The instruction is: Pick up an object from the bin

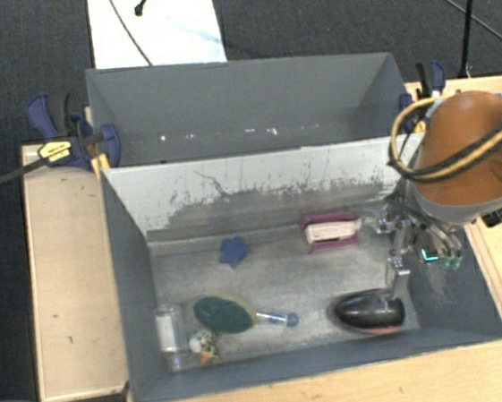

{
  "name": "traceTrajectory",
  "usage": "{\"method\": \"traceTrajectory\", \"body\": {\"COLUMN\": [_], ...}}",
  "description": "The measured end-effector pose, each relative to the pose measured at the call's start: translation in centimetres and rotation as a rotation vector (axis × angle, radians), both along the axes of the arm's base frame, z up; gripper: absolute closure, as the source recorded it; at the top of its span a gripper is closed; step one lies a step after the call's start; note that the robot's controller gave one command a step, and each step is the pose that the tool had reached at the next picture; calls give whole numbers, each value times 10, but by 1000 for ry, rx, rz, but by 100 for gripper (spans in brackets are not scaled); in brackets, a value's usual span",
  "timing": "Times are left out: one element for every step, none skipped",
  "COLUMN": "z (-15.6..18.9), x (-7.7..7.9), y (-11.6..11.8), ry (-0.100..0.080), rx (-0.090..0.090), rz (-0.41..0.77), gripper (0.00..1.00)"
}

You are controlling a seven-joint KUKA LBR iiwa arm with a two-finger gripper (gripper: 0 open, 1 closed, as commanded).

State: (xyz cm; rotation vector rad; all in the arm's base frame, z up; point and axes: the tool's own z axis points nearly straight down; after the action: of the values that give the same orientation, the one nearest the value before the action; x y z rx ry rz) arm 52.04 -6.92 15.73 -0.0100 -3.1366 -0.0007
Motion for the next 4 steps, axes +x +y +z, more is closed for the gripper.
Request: {"method": "traceTrajectory", "body": {"z": [-86, -83, -83, 60], "x": [-36, -40, -42, -32], "y": [-14, -9, -9, -14], "ry": [0, -13, -9, -17], "rx": [2, -2, -2, -3], "rz": [-12, 75, 80, 128], "gripper": [0, 0, 100, 100]}}
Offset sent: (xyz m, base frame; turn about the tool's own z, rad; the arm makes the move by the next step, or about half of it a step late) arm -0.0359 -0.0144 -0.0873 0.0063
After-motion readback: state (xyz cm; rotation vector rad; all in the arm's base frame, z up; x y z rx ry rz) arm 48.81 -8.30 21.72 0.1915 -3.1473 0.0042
